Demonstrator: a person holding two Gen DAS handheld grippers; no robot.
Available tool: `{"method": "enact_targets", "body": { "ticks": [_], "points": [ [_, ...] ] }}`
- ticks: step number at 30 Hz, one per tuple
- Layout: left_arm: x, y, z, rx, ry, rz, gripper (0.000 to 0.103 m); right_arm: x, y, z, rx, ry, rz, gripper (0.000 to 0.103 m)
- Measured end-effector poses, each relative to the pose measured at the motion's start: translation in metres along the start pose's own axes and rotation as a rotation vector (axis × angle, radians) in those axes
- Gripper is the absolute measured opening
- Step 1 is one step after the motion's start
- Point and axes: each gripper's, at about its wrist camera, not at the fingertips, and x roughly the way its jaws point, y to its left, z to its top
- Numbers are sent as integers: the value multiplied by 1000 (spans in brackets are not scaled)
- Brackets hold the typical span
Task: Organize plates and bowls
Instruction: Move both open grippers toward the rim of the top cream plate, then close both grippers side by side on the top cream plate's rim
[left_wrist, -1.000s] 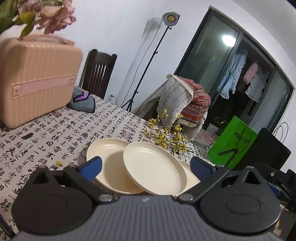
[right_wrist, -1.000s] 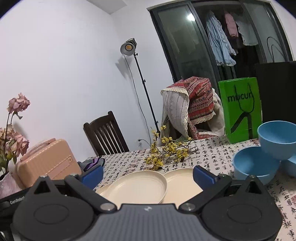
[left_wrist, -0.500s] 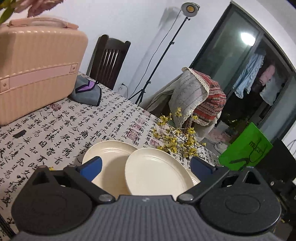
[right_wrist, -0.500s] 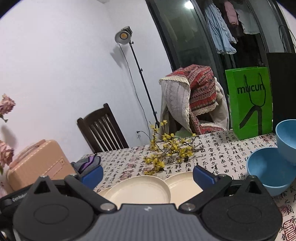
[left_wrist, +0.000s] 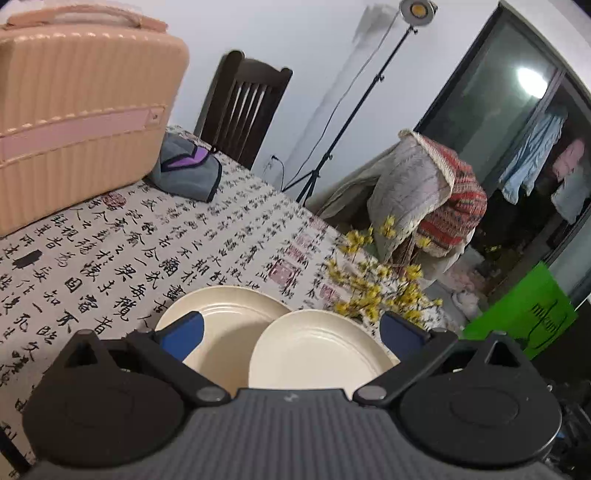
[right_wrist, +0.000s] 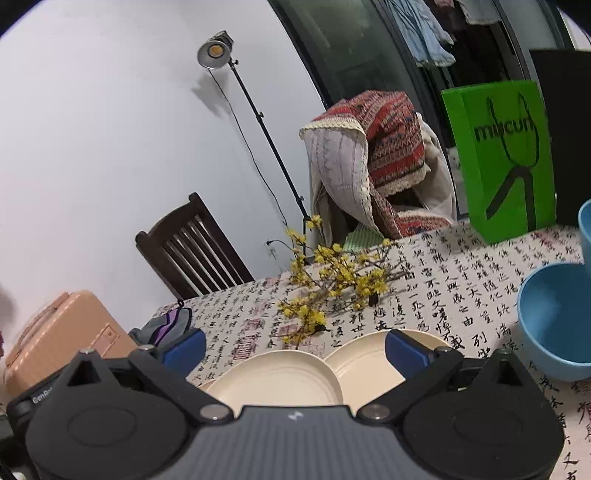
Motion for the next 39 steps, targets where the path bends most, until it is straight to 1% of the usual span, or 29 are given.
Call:
{"method": "enact_targets", "body": {
  "ticks": [2,5,9,11,14,16,19,21,23,25,26,28,29,30,33,34,35,36,38,39],
  "points": [
    [11,3,-3,0,11,-7,103,10,-8,-3,9,7,6,103],
    [26,8,-7,-3,38,-4,103,28,-19,-5,15,41,8,103],
    [40,13,-14,7,54,-12,103,53,-30,-13,6,92,5,103],
    [47,16,-16,4,69,-3,103,63,-36,-18,10,113,7,103],
    [55,21,-19,-1,77,-10,103,75,-42,-25,6,128,13,101],
    [58,23,-21,8,61,-12,103,84,-46,-29,5,139,16,96],
    [62,22,-25,22,56,12,103,92,-47,-36,-23,154,7,90],
    [64,21,-26,28,67,13,103,95,-44,-40,-47,162,2,79],
    [65,21,-28,32,68,25,103,96,-43,-42,-50,167,18,75],
    [66,22,-29,38,62,49,103,96,-42,-43,-54,170,25,74],
    [67,22,-29,39,59,57,103,97,-42,-44,-57,170,15,72],
    [67,22,-30,43,58,55,103,98,-41,-46,-68,169,0,66],
    [67,21,-30,45,60,50,102,98,-41,-46,-67,175,2,60],
    [67,21,-31,48,63,47,101,100,-41,-47,-63,184,9,55],
    [69,19,-33,57,75,39,94,102,-41,-49,-62,198,11,48],
    [70,19,-33,58,79,37,90,102,-41,-49,-65,201,6,47],
    [71,18,-34,60,82,34,87,103,-42,-50,-66,203,-2,44],
    [72,18,-34,62,85,31,82,103,-42,-50,-64,204,-11,39],
    [73,18,-35,64,92,32,77,104,-43,-51,-62,208,-11,31],
    [75,18,-35,67,102,38,73,105,-44,-52,-59,213,-8,28]
  ]
}}
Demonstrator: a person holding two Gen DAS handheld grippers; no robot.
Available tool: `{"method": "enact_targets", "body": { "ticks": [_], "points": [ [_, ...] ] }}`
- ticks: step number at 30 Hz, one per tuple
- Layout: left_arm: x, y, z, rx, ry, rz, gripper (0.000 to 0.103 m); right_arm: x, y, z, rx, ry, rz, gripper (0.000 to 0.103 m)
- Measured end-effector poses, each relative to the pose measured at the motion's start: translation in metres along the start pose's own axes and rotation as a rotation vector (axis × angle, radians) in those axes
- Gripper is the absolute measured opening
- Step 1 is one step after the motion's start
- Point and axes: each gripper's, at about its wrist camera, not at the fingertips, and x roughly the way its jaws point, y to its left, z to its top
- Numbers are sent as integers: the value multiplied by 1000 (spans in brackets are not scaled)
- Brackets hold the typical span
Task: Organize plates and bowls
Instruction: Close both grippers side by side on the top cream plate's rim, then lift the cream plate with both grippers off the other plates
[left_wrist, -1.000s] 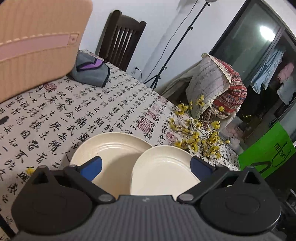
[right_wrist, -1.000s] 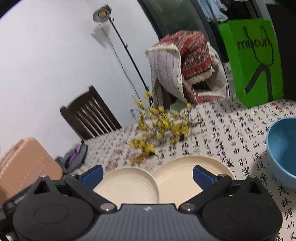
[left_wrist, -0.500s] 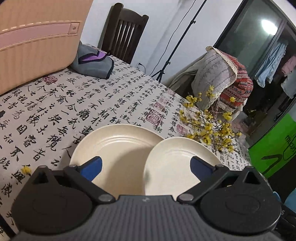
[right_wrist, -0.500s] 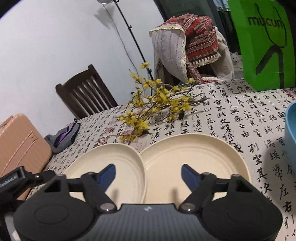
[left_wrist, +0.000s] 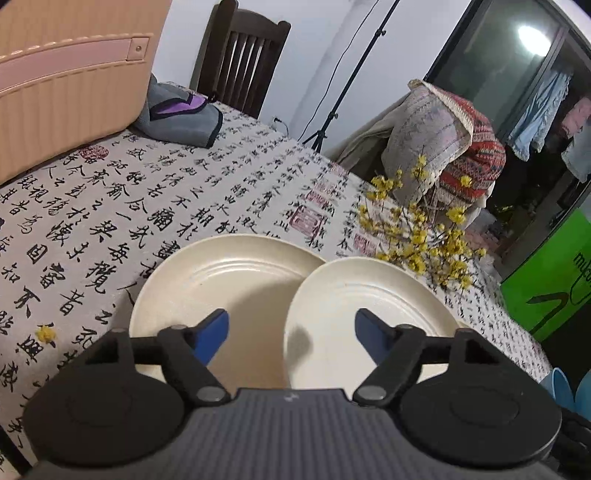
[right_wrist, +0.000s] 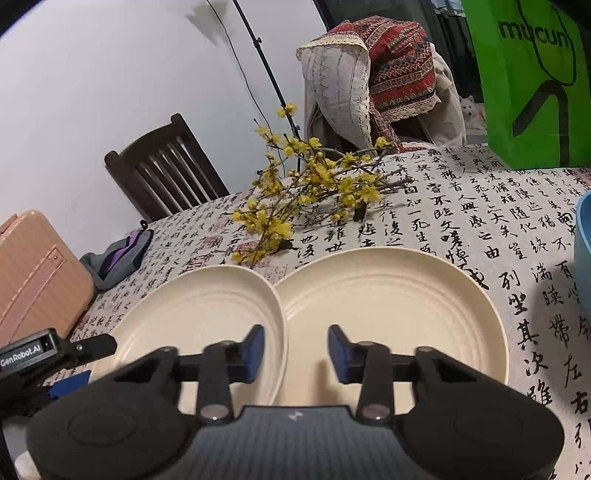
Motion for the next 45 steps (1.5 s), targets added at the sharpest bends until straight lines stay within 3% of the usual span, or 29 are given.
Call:
{"method": "enact_targets", "body": {
  "ticks": [4,8,13,15,45],
  "points": [
    [7,3,0,-9,37,-16,50,2,-1,-1,5,17,-3,22],
    [8,1,-2,-1,44,-16,39,1,-1,-1,8,14,13,15],
    [8,0,-3,10,41,-30,16,1,2,-2,6,13,26,9],
    [8,0,-3,11,40,-26,13,0,3,-3,2,14,27,6],
    [3,-6,-4,66,4,-17,12,-5,11,-4,-41,-17,-3,6]
  ]
}}
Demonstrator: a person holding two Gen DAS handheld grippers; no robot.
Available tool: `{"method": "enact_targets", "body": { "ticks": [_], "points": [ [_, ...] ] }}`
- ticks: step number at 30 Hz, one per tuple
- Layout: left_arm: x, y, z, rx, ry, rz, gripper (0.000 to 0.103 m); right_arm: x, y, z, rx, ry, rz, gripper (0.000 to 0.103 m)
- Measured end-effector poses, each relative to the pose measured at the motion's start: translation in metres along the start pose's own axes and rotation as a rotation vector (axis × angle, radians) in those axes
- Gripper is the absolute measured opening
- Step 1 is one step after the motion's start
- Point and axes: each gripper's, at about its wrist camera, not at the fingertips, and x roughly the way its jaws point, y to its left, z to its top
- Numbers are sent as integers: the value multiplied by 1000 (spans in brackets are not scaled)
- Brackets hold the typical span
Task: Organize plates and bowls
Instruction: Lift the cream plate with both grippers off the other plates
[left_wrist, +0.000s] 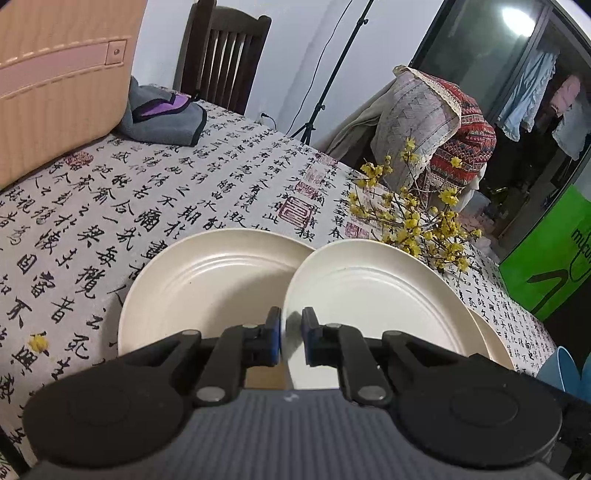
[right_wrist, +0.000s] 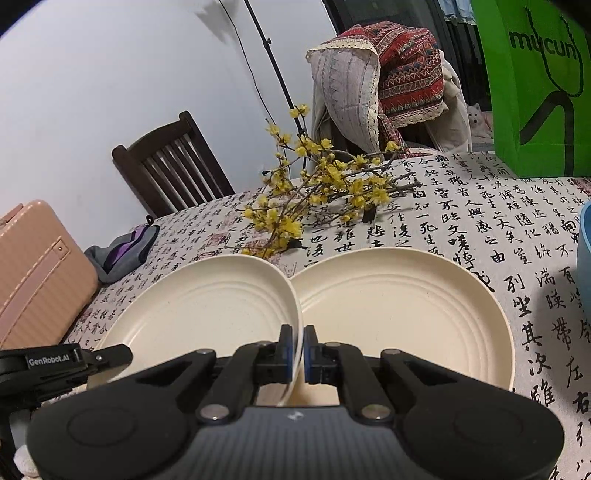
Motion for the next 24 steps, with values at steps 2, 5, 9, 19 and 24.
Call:
{"method": "enact_targets", "body": {
  "ticks": [2,5,9,19,24],
  "points": [
    [0,0,0,-4,0,-3,12,-1,1,0,-4,-3,-1,6],
    [0,1,1,-4,0,-7,12,-3,3,0,-24,-17,-8,6],
    [-5,0,1,4,-15,-7,12,-6,5,1,-36,-29,-9,6],
    [-21,-3,6,14,-59,-18,12,-23,16,4,-55,-63,-9,6],
    [-35,-4,7,24,-77,-37,12,-40,22,4,-70,-80,-15,6]
  ]
}}
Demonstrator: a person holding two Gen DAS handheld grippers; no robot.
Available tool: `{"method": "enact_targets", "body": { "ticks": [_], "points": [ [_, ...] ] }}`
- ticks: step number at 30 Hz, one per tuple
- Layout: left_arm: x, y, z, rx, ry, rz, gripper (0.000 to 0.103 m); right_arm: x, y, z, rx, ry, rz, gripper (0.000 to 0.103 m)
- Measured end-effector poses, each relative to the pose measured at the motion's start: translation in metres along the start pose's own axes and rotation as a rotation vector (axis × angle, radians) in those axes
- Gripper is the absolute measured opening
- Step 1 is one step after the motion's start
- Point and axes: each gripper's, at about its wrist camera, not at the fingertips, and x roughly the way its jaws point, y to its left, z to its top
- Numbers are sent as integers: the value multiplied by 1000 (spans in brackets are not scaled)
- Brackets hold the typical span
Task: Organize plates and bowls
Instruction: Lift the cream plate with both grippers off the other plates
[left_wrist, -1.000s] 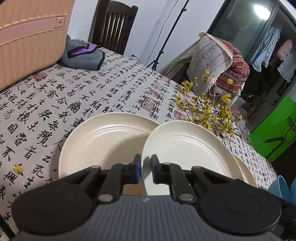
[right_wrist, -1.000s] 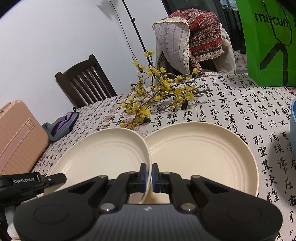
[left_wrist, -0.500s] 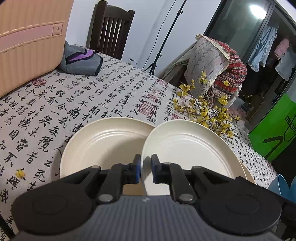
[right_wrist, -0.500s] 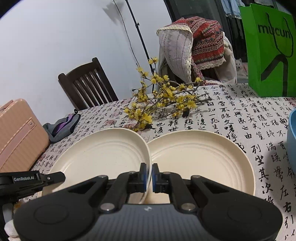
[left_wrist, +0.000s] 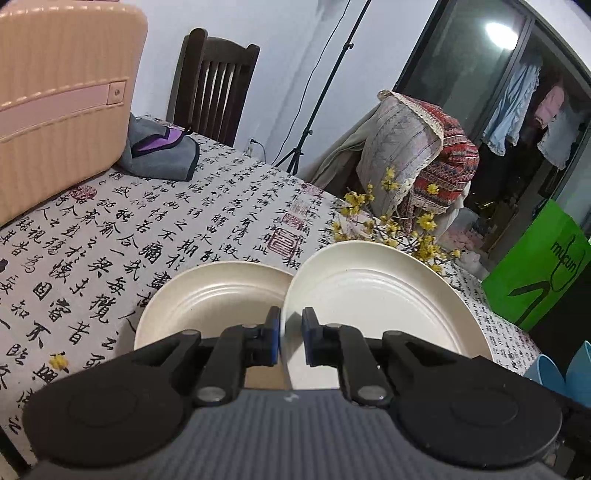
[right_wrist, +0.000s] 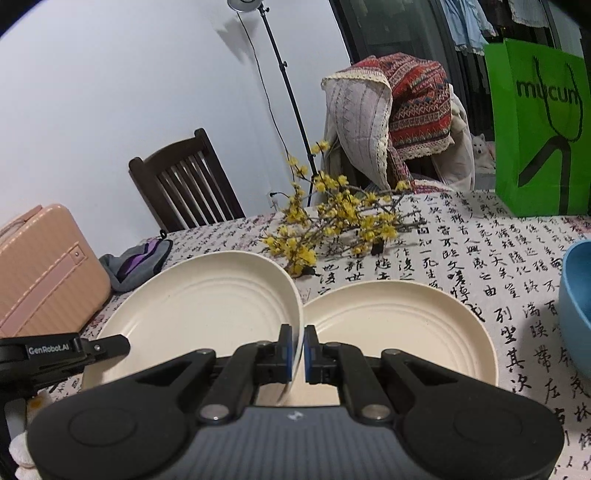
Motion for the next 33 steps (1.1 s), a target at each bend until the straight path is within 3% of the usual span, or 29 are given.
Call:
{"method": "enact_targets", "body": {
  "ticks": [33],
  "points": [
    [-87,-33,-17,102,-44,-67,12,-104,4,-14,16,-88,-29,6]
  ]
}}
